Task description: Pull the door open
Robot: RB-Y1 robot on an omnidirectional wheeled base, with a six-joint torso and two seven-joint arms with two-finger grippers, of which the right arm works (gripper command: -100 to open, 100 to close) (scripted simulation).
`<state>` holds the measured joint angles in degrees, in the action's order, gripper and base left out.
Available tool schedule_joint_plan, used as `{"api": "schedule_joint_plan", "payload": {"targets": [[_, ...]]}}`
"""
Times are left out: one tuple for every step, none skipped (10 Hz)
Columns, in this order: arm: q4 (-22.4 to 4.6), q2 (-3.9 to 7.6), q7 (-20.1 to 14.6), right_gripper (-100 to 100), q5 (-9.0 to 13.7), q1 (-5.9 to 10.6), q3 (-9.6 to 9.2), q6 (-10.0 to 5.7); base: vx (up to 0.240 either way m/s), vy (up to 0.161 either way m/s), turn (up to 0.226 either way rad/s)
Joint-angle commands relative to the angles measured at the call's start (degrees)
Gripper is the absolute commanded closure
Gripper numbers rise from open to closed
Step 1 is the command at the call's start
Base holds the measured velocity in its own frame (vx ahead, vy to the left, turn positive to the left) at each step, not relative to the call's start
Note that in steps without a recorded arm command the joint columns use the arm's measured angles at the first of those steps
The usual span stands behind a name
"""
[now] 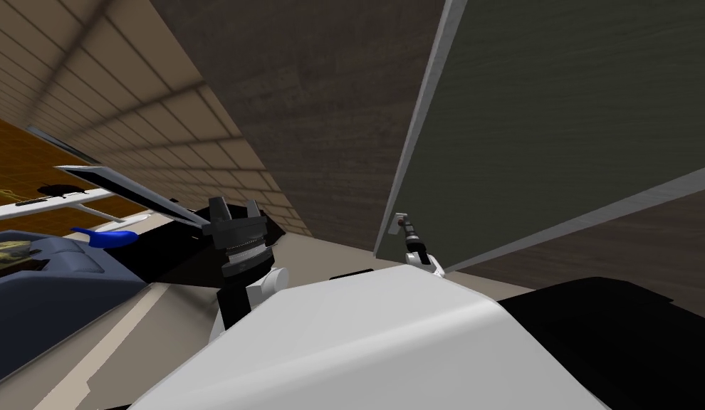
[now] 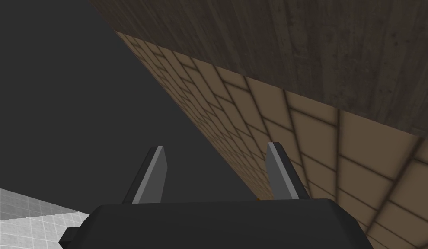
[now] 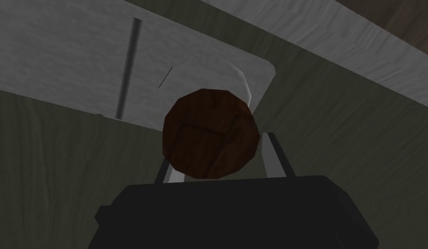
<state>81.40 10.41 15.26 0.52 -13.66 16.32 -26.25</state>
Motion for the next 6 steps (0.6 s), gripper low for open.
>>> {"api": "schedule_joint_plan", "payload": {"targets": [[1.1,0.34,-2.9,100,2.9,0.84,-2.47,-0.24,-0.075,-0.014,0.029],[1.1,0.34,-3.7,100,3.8,0.84,-2.47,-0.24,-0.059,-0.015,0.006],[1.1,0.34,-3.7,100,3.8,0.84,-2.47,-0.24,-0.017,-0.008,-0.008],[1.1,0.34,-3.7,100,3.8,0.84,-2.47,-0.24,-0.003,-0.001,0.012],[0.9,1.04,-6.1,100,6.4,1.08,-3.62,-0.39,-0.023,-0.012,0.011],[0.8,1.74,-7.6,100,8.2,1.32,-4.78,-0.55,-0.046,-0.021,0.009]]}}
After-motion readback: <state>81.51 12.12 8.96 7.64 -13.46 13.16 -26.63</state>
